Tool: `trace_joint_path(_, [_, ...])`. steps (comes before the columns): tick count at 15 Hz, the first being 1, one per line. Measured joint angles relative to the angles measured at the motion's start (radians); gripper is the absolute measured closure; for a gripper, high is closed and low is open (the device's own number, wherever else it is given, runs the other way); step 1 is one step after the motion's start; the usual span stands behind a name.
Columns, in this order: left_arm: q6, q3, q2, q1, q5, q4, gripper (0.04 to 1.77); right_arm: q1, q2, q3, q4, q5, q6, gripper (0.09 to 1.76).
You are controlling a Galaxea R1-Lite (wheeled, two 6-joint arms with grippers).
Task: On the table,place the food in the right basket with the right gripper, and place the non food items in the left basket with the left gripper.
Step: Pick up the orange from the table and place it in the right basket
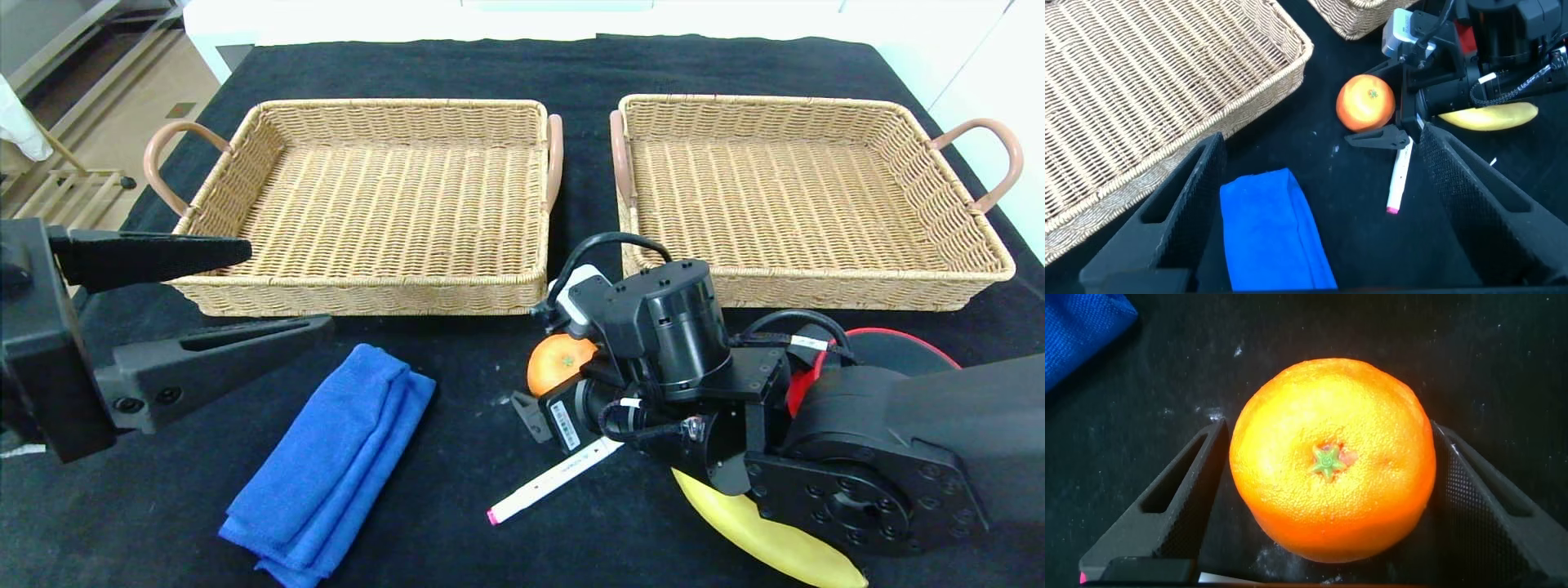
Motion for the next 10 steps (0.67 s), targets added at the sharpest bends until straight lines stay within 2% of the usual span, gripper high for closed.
trace_joint_path(1, [0.0, 0.0, 0.0, 0.0, 0.0, 0.0, 0.09, 0.0, 0.0, 0.0, 0.0, 0.0, 0.0, 0.16])
trace_joint_path(3, [0.0, 0.0, 0.0, 0.0, 0.0, 0.0, 0.09, 0.0, 0.0, 0.0, 0.0, 0.0, 0.001, 0.5])
trace_joint_path(4, [0.0, 0.0, 0.0, 0.0, 0.0, 0.0, 0.09, 0.0, 0.0, 0.0, 0.001, 0.0, 0.001, 0.56])
trace_joint_path(10, [0.0, 0.0, 0.0, 0.0, 0.0, 0.0, 0.09, 0.0, 0.0, 0.001, 0.001, 0.002, 0.006, 0.6])
